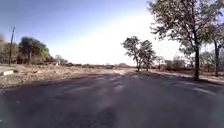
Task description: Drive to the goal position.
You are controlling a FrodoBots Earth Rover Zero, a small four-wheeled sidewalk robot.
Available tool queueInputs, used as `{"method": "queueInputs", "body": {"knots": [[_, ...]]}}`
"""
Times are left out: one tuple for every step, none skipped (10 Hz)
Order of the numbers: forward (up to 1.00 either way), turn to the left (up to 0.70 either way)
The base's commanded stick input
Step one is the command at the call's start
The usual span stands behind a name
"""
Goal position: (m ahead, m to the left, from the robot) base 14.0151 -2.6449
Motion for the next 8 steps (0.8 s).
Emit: {"method": "queueInputs", "body": {"knots": [[0.5,0.08],[0.5,0.06],[0.5,0.03],[0.5,0.0],[0.5,0.0],[0.5,0.0],[0.5,0.0],[0.5,0.0]]}}
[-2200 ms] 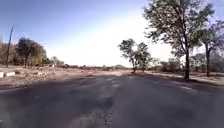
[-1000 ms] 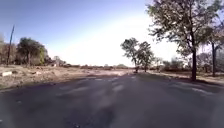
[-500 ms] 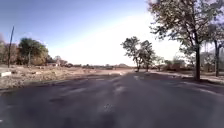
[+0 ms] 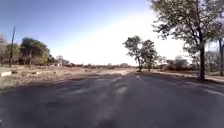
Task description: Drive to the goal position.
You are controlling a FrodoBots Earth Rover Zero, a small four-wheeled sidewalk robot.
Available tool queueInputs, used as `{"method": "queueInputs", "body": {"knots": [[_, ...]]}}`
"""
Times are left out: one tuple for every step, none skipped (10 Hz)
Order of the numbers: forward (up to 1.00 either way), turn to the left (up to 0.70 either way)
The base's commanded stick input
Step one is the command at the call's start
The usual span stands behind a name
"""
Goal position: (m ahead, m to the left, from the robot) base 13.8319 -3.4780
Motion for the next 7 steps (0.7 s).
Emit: {"method": "queueInputs", "body": {"knots": [[0.5,0.0],[0.5,0.0],[0.5,0.0],[0.5,0.0],[0.5,0.0],[0.5,0.0],[0.5,0.0]]}}
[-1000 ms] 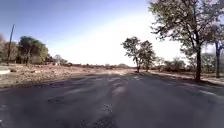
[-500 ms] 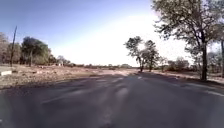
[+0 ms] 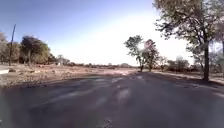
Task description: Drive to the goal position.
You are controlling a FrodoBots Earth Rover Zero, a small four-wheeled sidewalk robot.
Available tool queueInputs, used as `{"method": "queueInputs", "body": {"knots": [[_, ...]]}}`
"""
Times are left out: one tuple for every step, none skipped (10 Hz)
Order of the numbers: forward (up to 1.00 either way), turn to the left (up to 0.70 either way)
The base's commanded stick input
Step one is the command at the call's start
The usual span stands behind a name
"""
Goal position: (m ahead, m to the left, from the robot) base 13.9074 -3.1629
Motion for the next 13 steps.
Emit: {"method": "queueInputs", "body": {"knots": [[0.5,0.0],[0.5,0.0],[0.5,0.0],[0.5,0.0],[0.5,0.0],[0.5,0.0],[0.5,-0.07],[0.5,-0.09],[0.5,-0.08],[0.5,-0.03],[0.5,0.0],[0.5,0.0],[0.5,0.0]]}}
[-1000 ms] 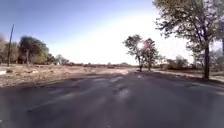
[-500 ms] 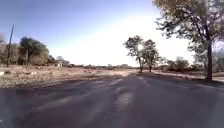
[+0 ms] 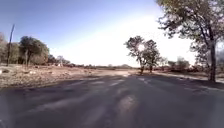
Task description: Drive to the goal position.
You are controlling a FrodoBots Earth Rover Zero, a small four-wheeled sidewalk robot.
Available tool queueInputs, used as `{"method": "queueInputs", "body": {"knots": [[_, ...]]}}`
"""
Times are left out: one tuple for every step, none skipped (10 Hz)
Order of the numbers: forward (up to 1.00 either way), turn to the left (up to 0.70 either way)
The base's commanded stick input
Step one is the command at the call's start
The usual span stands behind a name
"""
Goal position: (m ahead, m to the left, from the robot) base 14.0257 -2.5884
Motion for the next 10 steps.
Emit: {"method": "queueInputs", "body": {"knots": [[0.5,0.0],[0.5,0.0],[0.5,0.0],[0.5,0.0],[0.5,0.0],[0.5,0.0],[0.5,0.04],[0.5,0.11],[0.5,0.0],[0.5,0.0]]}}
